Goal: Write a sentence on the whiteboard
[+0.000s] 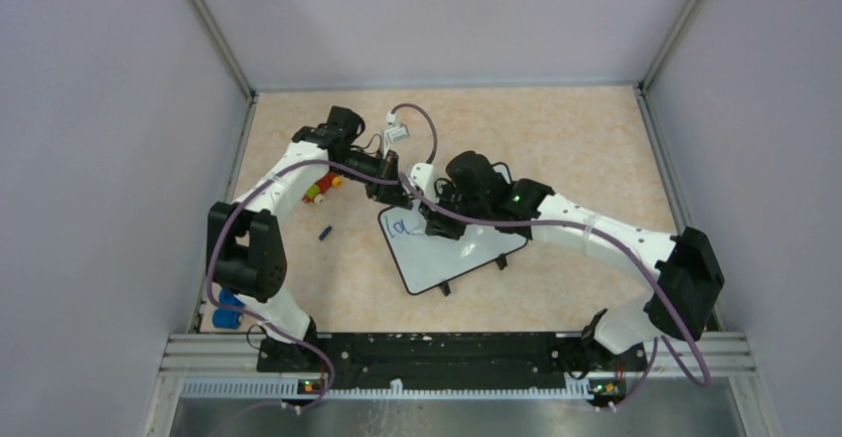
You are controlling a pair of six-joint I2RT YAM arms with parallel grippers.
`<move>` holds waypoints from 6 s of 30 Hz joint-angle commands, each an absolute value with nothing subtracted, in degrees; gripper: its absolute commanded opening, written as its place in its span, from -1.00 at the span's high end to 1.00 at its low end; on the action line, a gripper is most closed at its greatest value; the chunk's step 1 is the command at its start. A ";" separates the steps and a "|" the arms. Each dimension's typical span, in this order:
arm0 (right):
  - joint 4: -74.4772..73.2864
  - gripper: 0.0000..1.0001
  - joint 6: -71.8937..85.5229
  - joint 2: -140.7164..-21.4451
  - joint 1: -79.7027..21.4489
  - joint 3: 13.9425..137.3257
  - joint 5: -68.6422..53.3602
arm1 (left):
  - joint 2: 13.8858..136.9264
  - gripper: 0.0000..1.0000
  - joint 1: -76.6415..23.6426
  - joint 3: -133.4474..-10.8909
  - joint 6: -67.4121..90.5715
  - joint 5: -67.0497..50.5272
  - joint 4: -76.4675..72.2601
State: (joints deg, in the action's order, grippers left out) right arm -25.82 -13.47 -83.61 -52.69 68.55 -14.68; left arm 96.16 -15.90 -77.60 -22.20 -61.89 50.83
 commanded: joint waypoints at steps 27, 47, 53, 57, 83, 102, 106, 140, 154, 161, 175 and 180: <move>-23.31 1.00 -12.68 -83.71 -48.85 74.41 -11.89 | 96.02 1.00 -16.79 -78.43 -22.92 -64.10 50.98; -25.20 1.00 -13.54 -81.26 -49.04 70.48 -17.63 | 95.50 1.00 -16.78 -78.21 -22.98 -64.13 50.99; -24.68 1.00 -13.71 -81.91 -49.13 69.54 -16.68 | 95.63 1.00 -16.79 -78.35 -23.03 -64.09 50.98; -24.41 1.00 -13.63 -82.30 -49.13 69.14 -15.68 | 95.71 1.00 -16.79 -78.35 -23.11 -64.15 51.08; -26.22 1.00 -15.45 -80.37 -46.77 70.86 -11.72 | 95.88 1.00 -16.78 -78.36 -22.92 -63.97 51.00; -25.34 1.00 -14.94 -82.69 -46.79 74.19 -13.13 | 96.12 1.00 -16.79 -78.69 -23.08 -64.11 51.17; -25.47 1.00 -14.79 -83.52 -46.89 74.13 -14.32 | 96.09 1.00 -16.79 -78.69 -23.11 -64.06 51.16; -25.61 1.00 -14.24 -81.15 -49.43 67.72 -14.01 | 95.97 1.00 -16.72 -78.27 -23.13 -63.64 51.15; -27.51 1.00 -15.19 -79.39 -47.20 68.67 -13.41 | 96.13 1.00 -16.78 -78.49 -22.94 -63.67 50.97; -30.58 1.00 -15.19 -79.39 -48.22 72.40 -20.16 | 95.73 1.00 -16.78 -78.21 -23.07 -63.59 50.93; -30.46 1.00 -15.03 -75.76 -45.65 70.58 -22.32 | 95.49 1.00 -17.13 -78.28 -23.59 -63.16 51.10; -29.45 1.00 -15.00 -75.10 -44.74 69.84 -22.07 | 95.66 1.00 -17.14 -78.45 -23.72 -63.08 51.19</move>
